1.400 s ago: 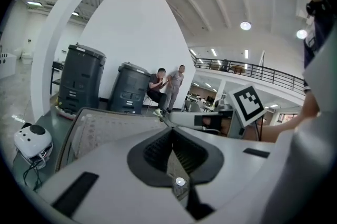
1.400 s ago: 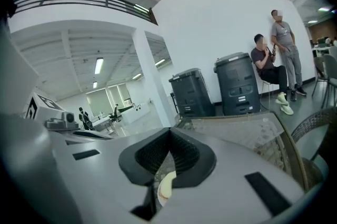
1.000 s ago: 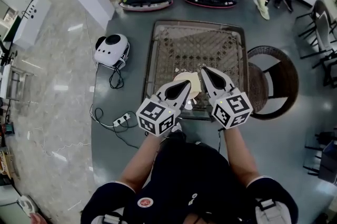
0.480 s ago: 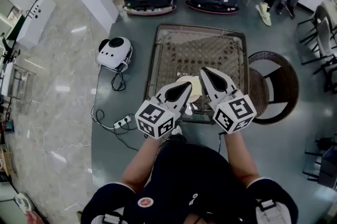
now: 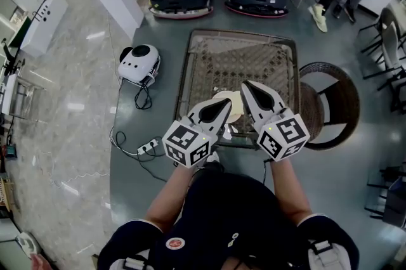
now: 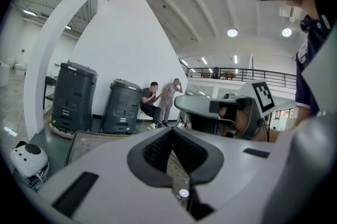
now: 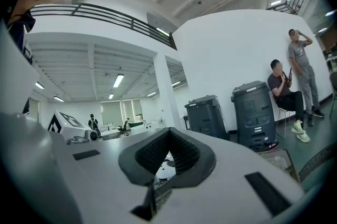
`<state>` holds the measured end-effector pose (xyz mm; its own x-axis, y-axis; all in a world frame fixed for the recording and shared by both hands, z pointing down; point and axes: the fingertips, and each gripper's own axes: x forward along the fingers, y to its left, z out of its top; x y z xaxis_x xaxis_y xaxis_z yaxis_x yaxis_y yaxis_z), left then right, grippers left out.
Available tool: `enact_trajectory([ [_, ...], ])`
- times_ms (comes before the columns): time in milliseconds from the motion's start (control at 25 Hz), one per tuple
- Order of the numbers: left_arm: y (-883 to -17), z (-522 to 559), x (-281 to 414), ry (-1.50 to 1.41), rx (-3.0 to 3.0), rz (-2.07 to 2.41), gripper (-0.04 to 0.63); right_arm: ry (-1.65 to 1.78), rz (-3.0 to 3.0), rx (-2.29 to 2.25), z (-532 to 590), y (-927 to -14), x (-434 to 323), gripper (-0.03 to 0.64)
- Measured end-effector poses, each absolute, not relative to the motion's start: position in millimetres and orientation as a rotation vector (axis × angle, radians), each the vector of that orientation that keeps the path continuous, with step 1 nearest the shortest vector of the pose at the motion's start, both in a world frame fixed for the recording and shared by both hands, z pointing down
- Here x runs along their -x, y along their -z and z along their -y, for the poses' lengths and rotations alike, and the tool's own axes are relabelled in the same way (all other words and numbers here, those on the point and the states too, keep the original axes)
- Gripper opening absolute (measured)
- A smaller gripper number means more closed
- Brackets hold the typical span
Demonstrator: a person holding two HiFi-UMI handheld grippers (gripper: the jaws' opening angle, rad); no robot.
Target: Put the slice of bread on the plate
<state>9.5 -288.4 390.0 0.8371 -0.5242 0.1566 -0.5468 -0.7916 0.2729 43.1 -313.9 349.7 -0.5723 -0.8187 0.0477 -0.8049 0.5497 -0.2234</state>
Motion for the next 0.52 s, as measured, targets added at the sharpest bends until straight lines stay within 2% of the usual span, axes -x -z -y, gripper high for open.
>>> enact_trajectory([
  [520,-387.5,282.6,-6.5,-0.098,-2.713,0.802,0.006,0.338,-2.708,1.430,309.6,-348.4,-41.2,0.006],
])
